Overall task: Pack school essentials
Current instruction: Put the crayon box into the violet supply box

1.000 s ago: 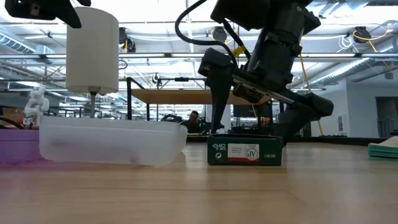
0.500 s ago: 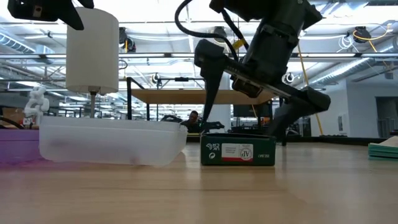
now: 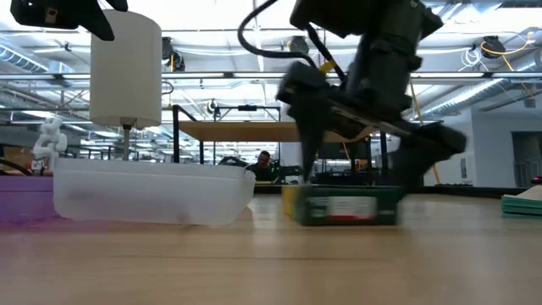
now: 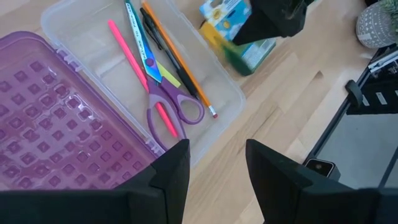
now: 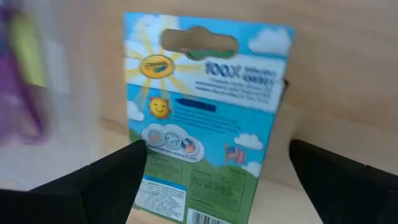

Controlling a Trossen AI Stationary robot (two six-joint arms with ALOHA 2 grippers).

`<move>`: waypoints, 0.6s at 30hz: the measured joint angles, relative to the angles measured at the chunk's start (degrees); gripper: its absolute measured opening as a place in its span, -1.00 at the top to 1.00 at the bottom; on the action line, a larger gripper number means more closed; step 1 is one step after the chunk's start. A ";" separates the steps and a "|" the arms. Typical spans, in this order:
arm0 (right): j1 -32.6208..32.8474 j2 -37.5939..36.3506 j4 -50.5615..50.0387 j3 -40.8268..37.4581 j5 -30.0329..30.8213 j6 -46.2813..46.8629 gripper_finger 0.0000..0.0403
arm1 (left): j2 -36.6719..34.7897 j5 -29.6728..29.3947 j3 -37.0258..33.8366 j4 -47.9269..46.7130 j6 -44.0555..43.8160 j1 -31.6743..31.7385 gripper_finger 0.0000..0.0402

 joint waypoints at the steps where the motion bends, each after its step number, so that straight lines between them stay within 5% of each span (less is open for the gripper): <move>1: -0.02 -0.29 -1.79 -0.08 -0.75 -0.70 -0.95 | 0.00 0.00 0.00 -0.04 -0.02 0.00 0.20; 11: -0.25 -5.84 -16.01 -0.31 -0.68 -4.69 -0.95 | 0.00 -2.02 0.00 0.00 -0.42 0.00 0.20; 18: 0.07 -6.82 -13.79 -0.29 1.03 -6.75 -0.97 | 0.00 -3.29 0.00 0.00 -0.42 0.00 0.20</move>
